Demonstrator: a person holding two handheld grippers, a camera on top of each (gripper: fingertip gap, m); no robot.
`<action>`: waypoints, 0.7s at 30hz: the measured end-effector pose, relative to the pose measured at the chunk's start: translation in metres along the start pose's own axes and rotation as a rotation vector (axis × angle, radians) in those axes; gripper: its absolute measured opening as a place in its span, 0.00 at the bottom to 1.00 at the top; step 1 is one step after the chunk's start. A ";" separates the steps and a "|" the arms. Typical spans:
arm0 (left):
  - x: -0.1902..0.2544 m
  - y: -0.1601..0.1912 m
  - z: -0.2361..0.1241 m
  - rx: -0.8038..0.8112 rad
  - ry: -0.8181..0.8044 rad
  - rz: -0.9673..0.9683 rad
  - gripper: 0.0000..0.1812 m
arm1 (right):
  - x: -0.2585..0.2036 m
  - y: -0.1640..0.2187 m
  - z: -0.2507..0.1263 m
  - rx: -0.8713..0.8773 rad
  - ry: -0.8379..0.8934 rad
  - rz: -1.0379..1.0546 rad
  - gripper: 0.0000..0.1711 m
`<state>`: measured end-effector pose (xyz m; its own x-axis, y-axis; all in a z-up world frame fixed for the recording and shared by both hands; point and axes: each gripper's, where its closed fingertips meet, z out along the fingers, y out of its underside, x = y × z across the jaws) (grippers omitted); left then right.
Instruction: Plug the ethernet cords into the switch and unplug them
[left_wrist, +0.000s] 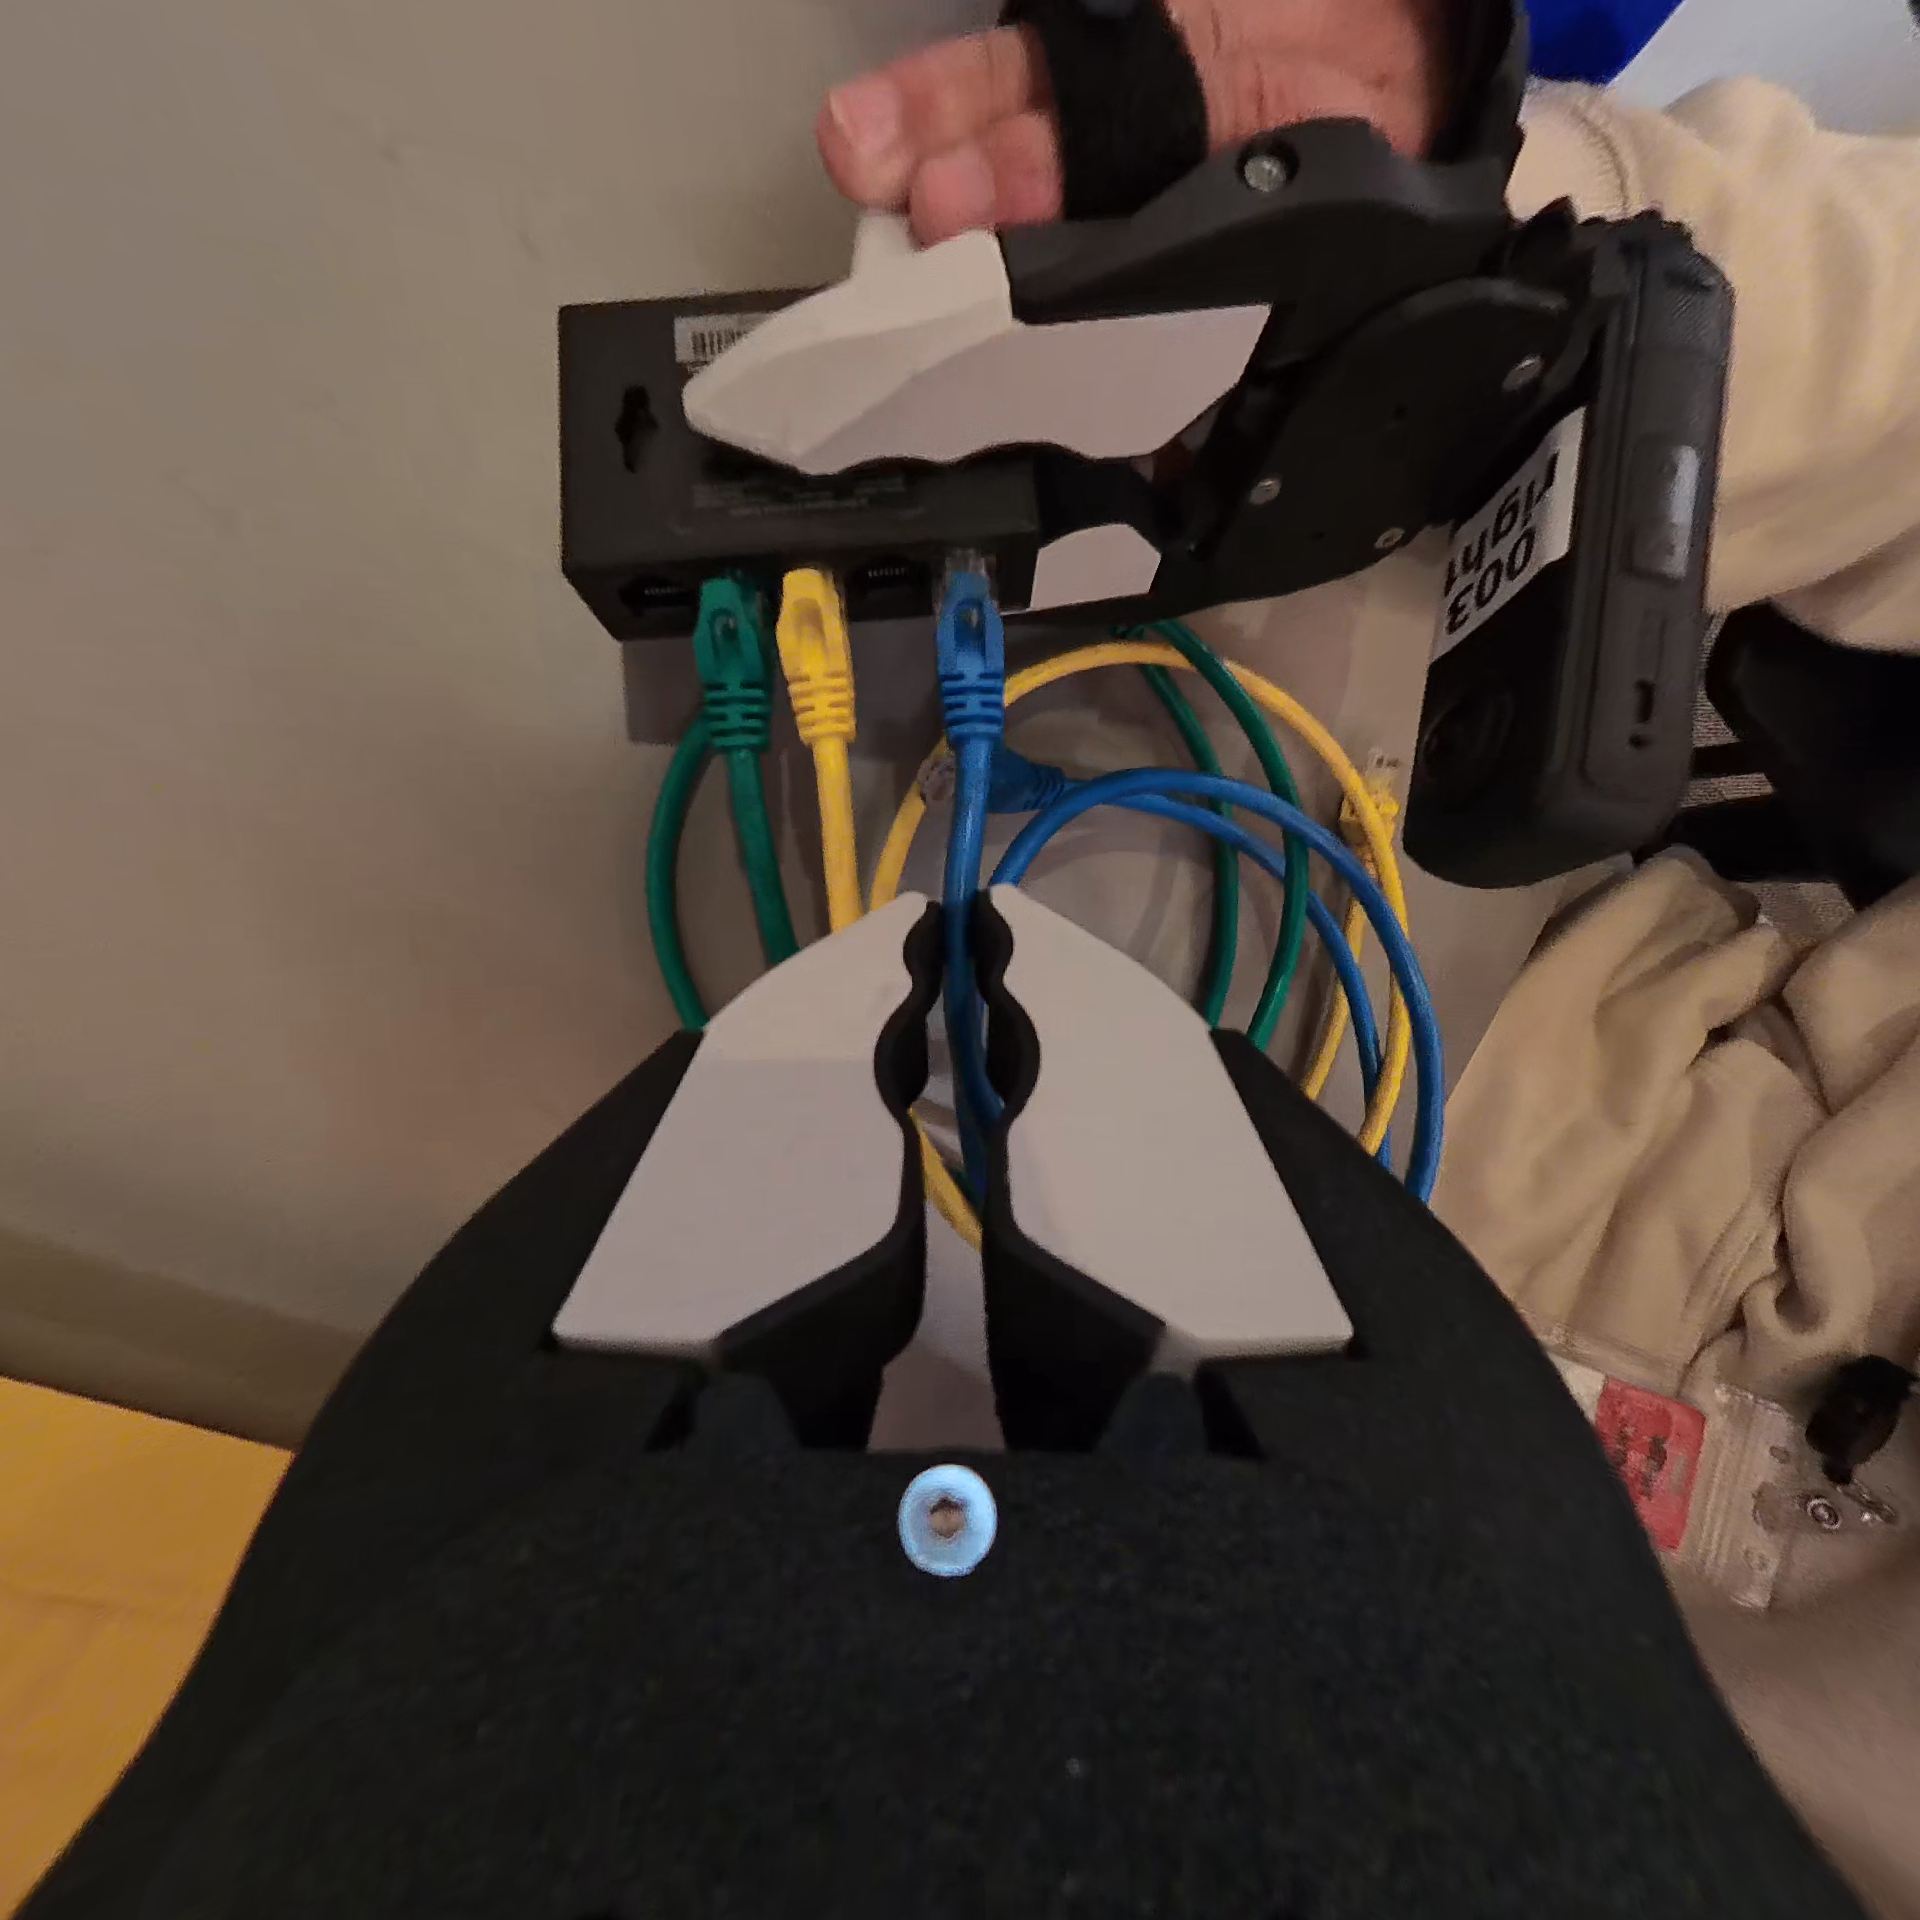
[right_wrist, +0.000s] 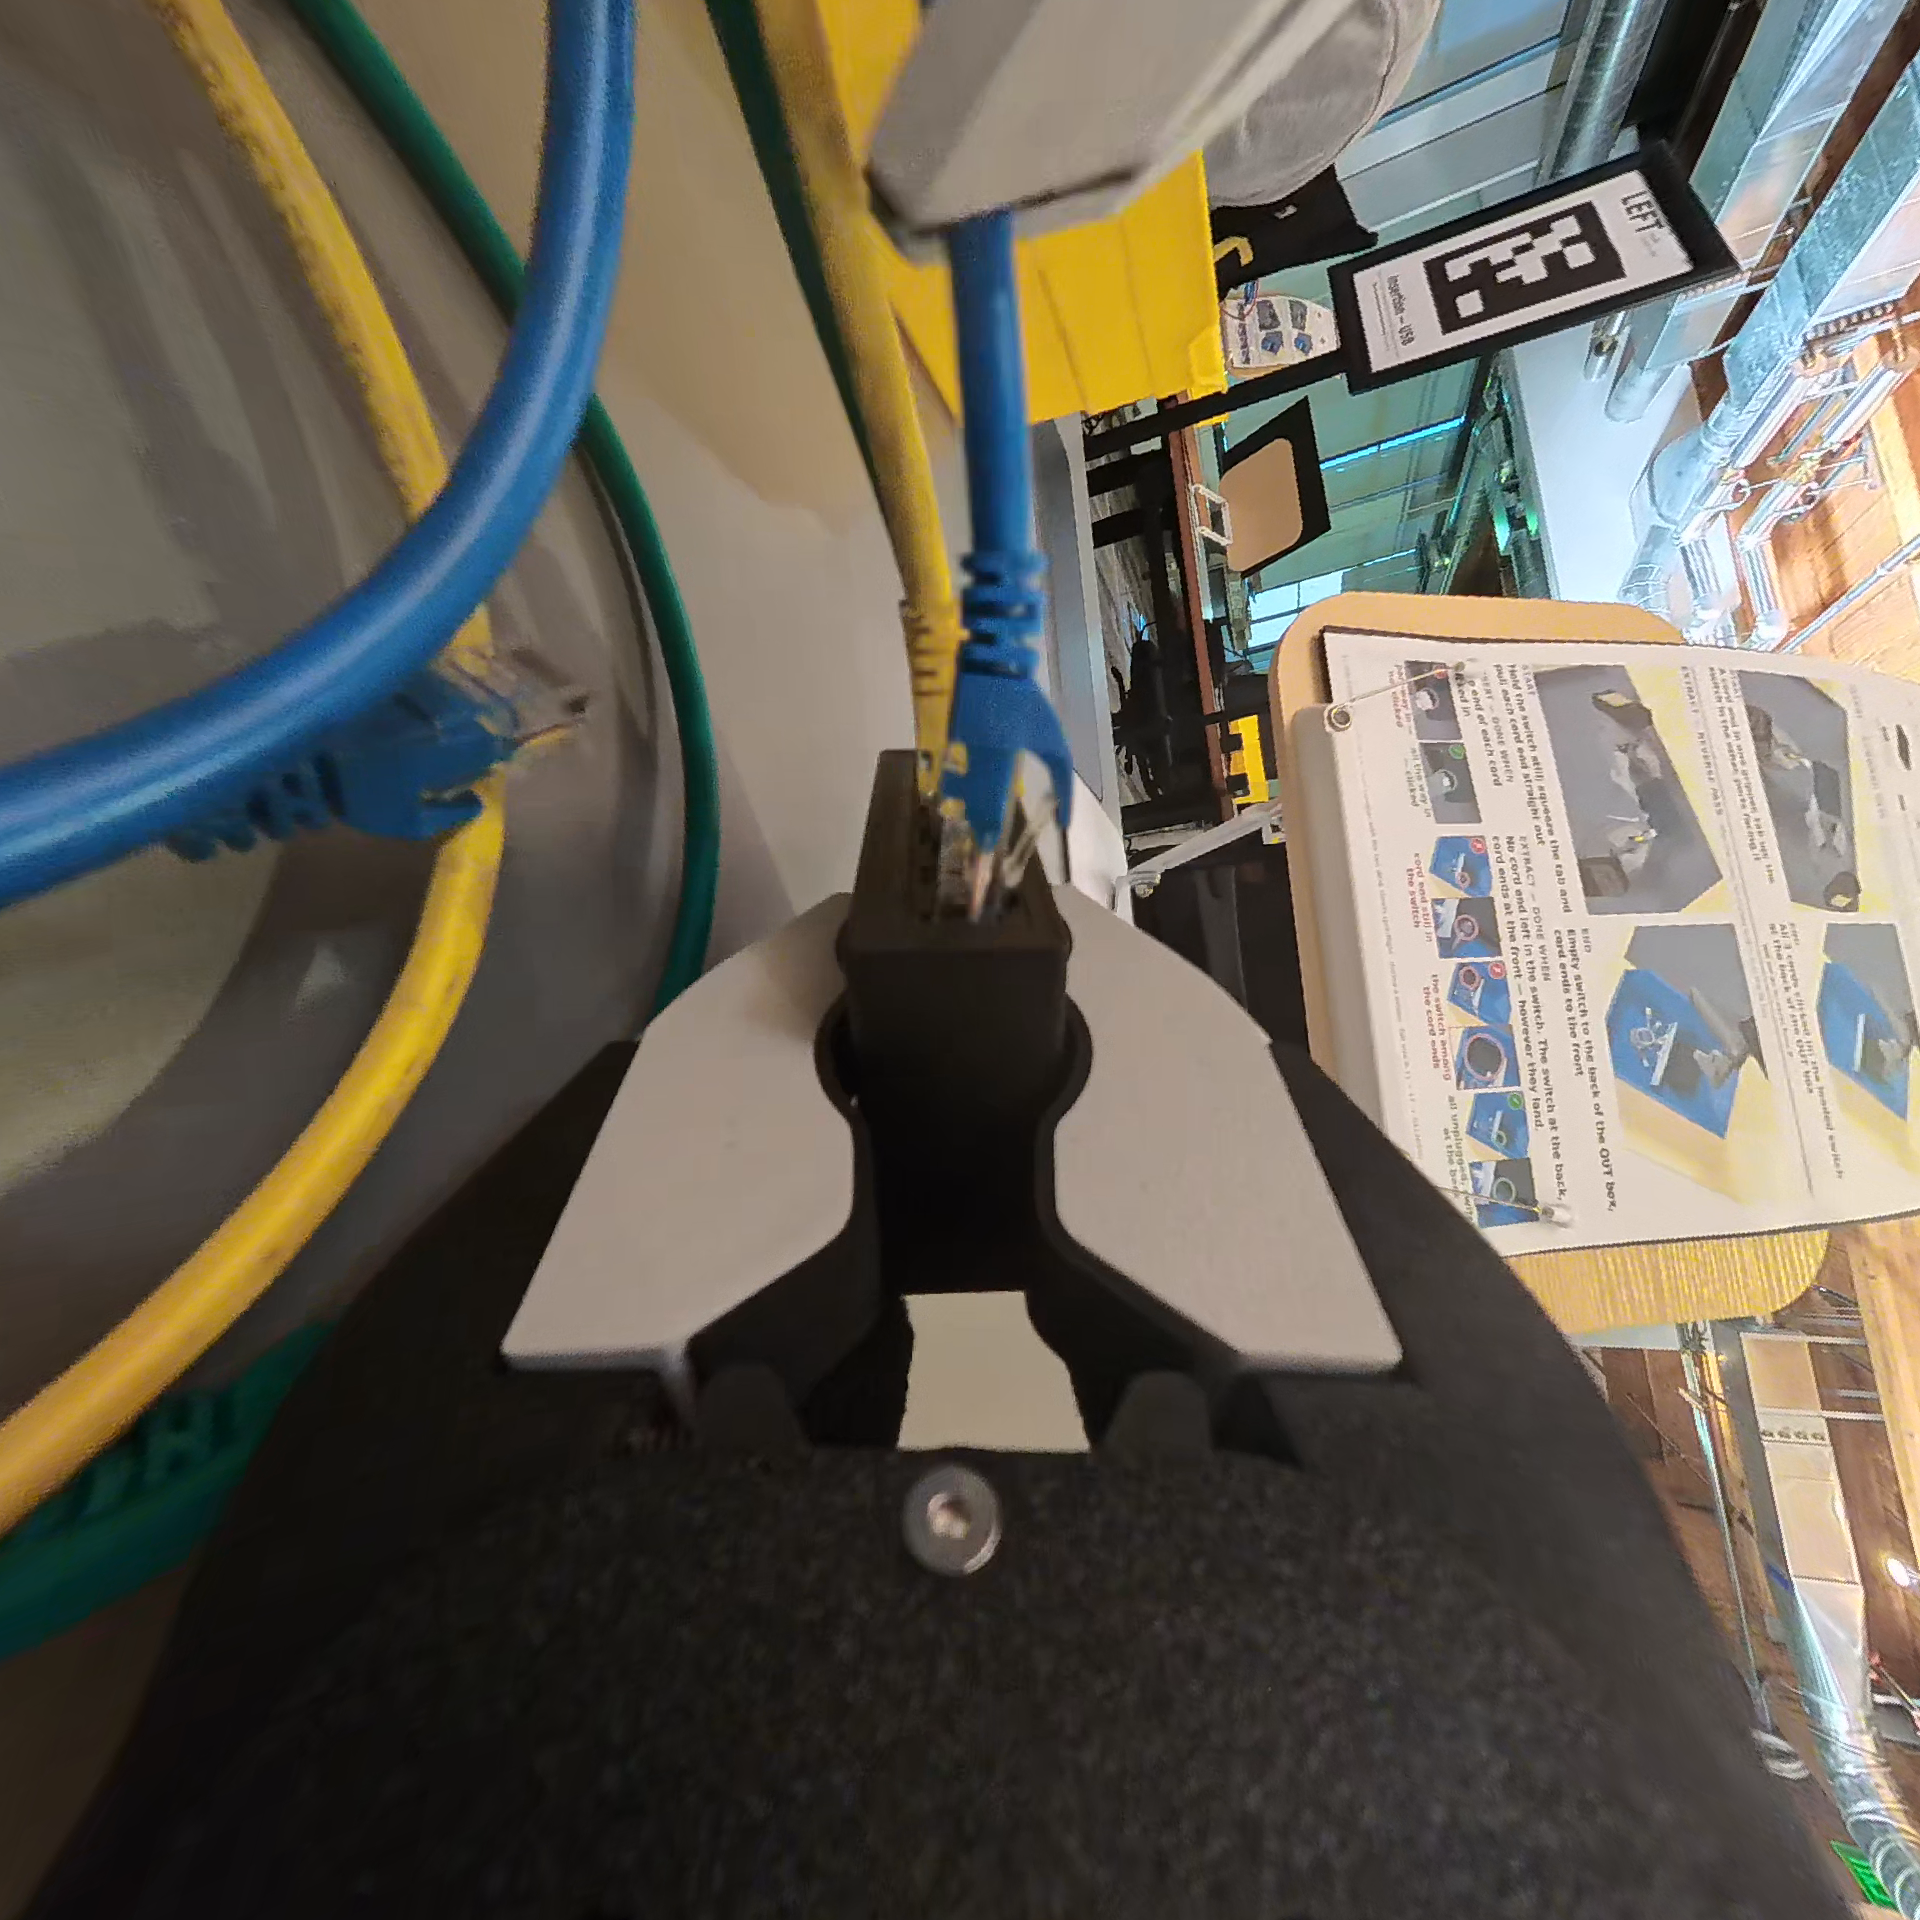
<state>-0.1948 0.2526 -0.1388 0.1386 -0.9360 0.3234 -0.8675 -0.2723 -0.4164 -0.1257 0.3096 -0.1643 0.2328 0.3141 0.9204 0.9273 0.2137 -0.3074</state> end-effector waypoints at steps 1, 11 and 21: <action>0.001 -0.001 -0.001 0.002 0.002 0.005 0.03 | 0.001 0.000 0.000 0.000 0.001 0.006 0.17; 0.000 -0.007 0.009 0.019 0.018 0.019 0.03 | 0.005 0.006 -0.001 -0.013 -0.011 0.057 0.17; 0.004 -0.018 0.005 0.092 -0.125 0.209 0.02 | 0.011 0.007 -0.004 -0.010 -0.018 0.152 0.17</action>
<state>-0.1758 0.2532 -0.1345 0.0242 -0.9928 0.1170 -0.8373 -0.0840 -0.5402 -0.1159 0.3110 -0.1553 0.3649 0.3590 0.8590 0.8849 0.1531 -0.4399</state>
